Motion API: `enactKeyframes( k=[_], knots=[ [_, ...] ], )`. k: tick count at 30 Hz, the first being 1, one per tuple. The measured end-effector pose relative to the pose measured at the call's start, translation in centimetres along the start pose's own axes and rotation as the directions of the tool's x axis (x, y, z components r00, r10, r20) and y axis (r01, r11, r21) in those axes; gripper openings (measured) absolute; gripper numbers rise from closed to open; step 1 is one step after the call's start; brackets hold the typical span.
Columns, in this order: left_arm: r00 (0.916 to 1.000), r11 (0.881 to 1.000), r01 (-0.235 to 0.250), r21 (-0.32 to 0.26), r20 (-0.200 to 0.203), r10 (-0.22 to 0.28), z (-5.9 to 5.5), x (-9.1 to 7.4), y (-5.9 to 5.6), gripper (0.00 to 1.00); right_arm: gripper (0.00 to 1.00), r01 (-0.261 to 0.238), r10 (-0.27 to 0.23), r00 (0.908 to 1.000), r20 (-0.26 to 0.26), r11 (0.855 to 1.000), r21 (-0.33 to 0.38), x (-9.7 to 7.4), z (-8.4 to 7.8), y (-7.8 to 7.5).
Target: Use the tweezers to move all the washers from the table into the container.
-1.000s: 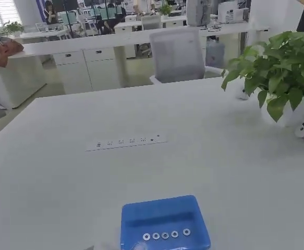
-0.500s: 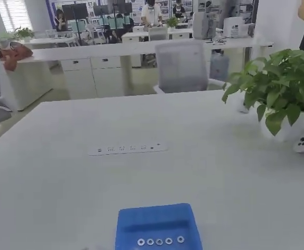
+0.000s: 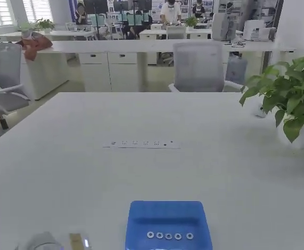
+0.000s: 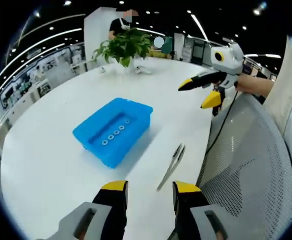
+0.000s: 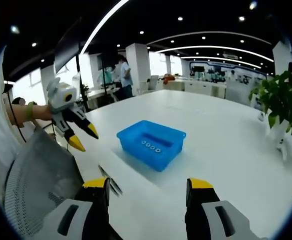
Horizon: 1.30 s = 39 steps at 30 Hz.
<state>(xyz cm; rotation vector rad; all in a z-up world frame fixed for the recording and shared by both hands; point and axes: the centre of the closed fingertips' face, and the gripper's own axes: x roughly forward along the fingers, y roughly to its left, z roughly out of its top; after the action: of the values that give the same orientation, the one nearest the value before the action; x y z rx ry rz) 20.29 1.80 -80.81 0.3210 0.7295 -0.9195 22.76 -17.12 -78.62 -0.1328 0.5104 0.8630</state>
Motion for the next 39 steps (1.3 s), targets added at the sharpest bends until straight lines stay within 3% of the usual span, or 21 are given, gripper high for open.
enactKeyframes(
  k=[2,4,5,8,11,12,13,14,19,21,23,24,27,28,29,30,32,35,39],
  knots=[
    [0.9967,0.998,-0.055,-0.044,0.058,0.058,0.4,-1.0,0.9,0.40,0.61,0.018,-0.018,0.9993,0.032,1.000,0.004,-0.2,0.6,-0.4],
    [0.9838,0.991,-0.100,-0.091,0.140,0.112,1.2,-2.0,1.7,0.43,0.65,0.022,-0.023,0.9981,0.057,1.000,0.021,-0.2,1.1,-0.5],
    [0.9694,0.985,-0.114,-0.131,0.202,0.139,1.8,-2.6,2.0,0.45,0.67,0.024,-0.026,0.9977,0.063,0.999,0.027,-0.2,1.2,-0.5],
    [0.9314,0.964,-0.146,-0.223,0.298,0.210,2.8,-4.0,2.9,0.53,0.72,0.039,-0.040,0.9957,0.083,0.999,0.015,-0.2,1.7,-0.6],
    [0.8900,0.942,-0.210,-0.262,0.347,0.295,3.2,-5.2,4.1,0.58,0.75,0.052,-0.053,0.9922,0.113,0.999,0.008,-0.3,2.3,-0.8],
    [0.8696,0.933,-0.231,-0.276,0.371,0.326,3.5,-5.7,4.4,0.60,0.76,0.058,-0.059,0.9910,0.120,0.998,0.011,-0.4,2.4,-0.9],
    [0.8622,0.931,-0.236,-0.279,0.382,0.333,3.6,-5.8,4.5,0.63,0.77,0.067,-0.068,0.9884,0.135,0.998,0.015,-0.5,2.7,-1.1],
    [0.8413,0.923,-0.250,-0.294,0.406,0.357,3.9,-6.3,4.7,0.65,0.79,0.074,-0.076,0.9862,0.147,0.997,0.021,-0.5,2.9,-1.3],
    [0.7826,0.885,-0.276,-0.376,0.446,0.434,4.2,-7.1,5.4,0.83,0.86,0.127,-0.134,0.9723,0.192,0.991,0.045,-1.1,3.6,-2.4],
    [0.7754,0.880,-0.281,-0.383,0.450,0.443,4.2,-7.1,5.6,0.89,0.88,0.156,-0.162,0.9617,0.221,0.987,0.042,-1.6,4.2,-2.8],
    [0.7727,0.876,-0.288,-0.387,0.447,0.451,4.0,-7.0,5.9,0.91,0.90,0.184,-0.187,0.9531,0.238,0.982,0.036,-1.9,4.5,-3.2],
    [0.7725,0.875,-0.291,-0.387,0.444,0.454,4.0,-6.9,5.9,0.92,0.92,0.204,-0.203,0.9446,0.258,0.979,0.023,-2.2,4.9,-3.5],
    [0.7763,0.876,-0.294,-0.383,0.438,0.453,3.9,-6.6,5.8,0.97,0.98,0.260,-0.249,0.9214,0.299,0.966,0.001,-2.7,5.7,-4.1],
    [0.7761,0.877,-0.298,-0.376,0.439,0.453,3.9,-6.5,5.8,0.99,0.99,0.274,-0.258,0.9189,0.299,0.962,-0.012,-3.0,5.7,-4.2],
    [0.7781,0.879,-0.299,-0.371,0.438,0.450,3.9,-6.5,5.8,0.99,0.99,0.297,-0.277,0.9075,0.316,0.955,-0.016,-3.3,6.0,-4.5],
    [0.7803,0.881,-0.300,-0.366,0.437,0.447,3.8,-6.4,5.8,0.99,0.99,0.300,-0.281,0.9067,0.315,0.954,-0.014,-3.5,6.0,-4.5],
    [0.7823,0.881,-0.303,-0.362,0.433,0.447,3.7,-6.4,5.9,0.99,0.99,0.319,-0.299,0.8955,0.330,0.948,-0.007,-3.9,6.2,-4.9],
    [0.7654,0.878,-0.308,-0.366,0.453,0.457,4.0,-6.8,6.0,0.99,0.99,0.338,-0.324,0.8844,0.335,0.941,0.018,-4.3,6.3,-5.3],
    [0.7535,0.873,-0.312,-0.375,0.462,0.468,4.1,-7.1,6.2,0.99,0.99,0.344,-0.343,0.8808,0.326,0.937,0.057,-4.4,6.0,-5.8]
  ],
)
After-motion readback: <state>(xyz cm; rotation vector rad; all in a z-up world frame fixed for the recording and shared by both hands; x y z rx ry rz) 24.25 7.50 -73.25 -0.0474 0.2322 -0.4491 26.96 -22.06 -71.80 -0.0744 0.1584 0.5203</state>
